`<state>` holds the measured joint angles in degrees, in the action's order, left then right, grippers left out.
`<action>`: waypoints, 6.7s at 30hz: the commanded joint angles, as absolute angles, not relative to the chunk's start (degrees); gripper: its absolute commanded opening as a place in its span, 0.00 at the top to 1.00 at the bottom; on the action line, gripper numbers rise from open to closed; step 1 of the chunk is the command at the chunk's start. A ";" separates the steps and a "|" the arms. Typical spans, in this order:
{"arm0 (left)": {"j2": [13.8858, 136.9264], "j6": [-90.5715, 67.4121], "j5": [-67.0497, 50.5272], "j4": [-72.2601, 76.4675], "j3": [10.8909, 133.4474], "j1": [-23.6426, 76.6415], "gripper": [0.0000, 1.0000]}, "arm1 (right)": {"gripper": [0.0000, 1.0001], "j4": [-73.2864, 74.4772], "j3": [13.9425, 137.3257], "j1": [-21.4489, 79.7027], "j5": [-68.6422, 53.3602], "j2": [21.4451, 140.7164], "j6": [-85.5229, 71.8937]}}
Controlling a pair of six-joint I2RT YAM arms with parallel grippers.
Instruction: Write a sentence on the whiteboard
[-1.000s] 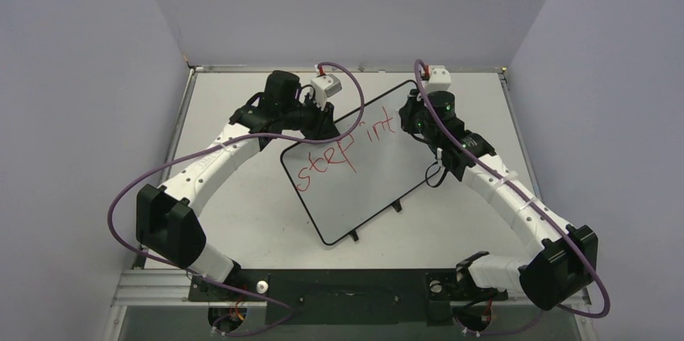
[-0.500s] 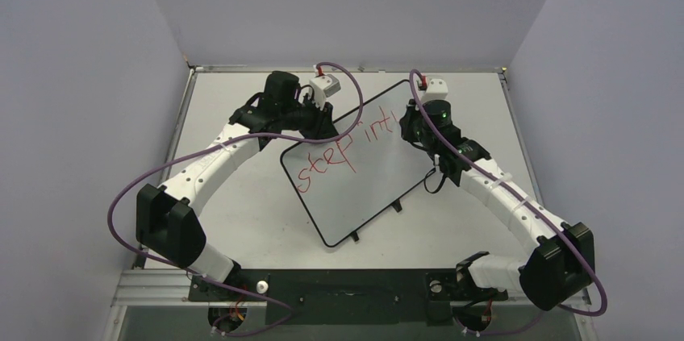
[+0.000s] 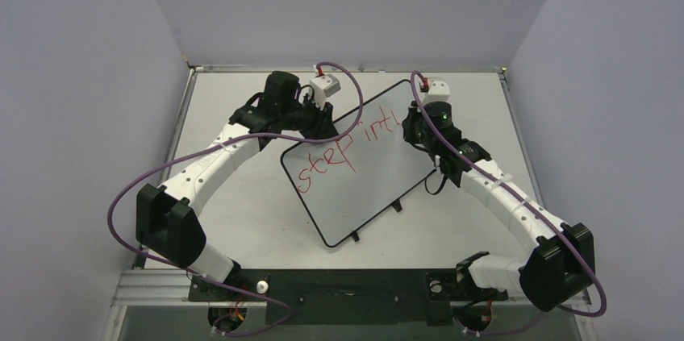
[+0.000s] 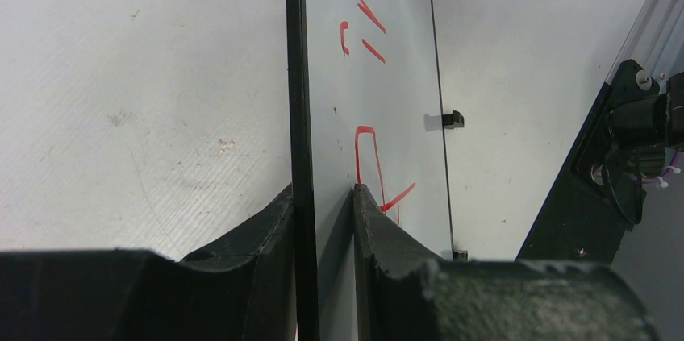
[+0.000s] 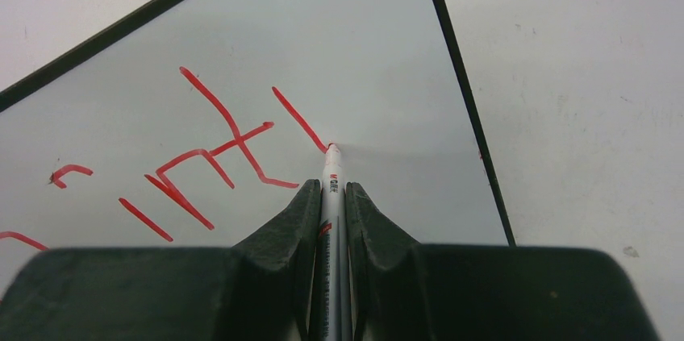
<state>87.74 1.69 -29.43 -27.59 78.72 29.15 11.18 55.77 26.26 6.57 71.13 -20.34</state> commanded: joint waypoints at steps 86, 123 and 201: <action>81.99 6.62 -25.08 -20.36 78.40 30.33 1.00 | 1.00 -1.67 36.95 58.51 2.70 48.03 -25.46; 75.92 3.04 -20.23 -15.35 69.78 32.70 1.00 | 1.00 -18.06 29.70 70.14 8.99 58.34 -24.79; 78.14 4.13 -18.46 -16.66 70.95 32.61 1.00 | 1.00 -15.14 23.65 68.73 9.82 64.03 -26.06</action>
<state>78.02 0.21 -20.93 -22.11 70.08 32.10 -17.52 25.41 69.30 8.58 62.63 -26.46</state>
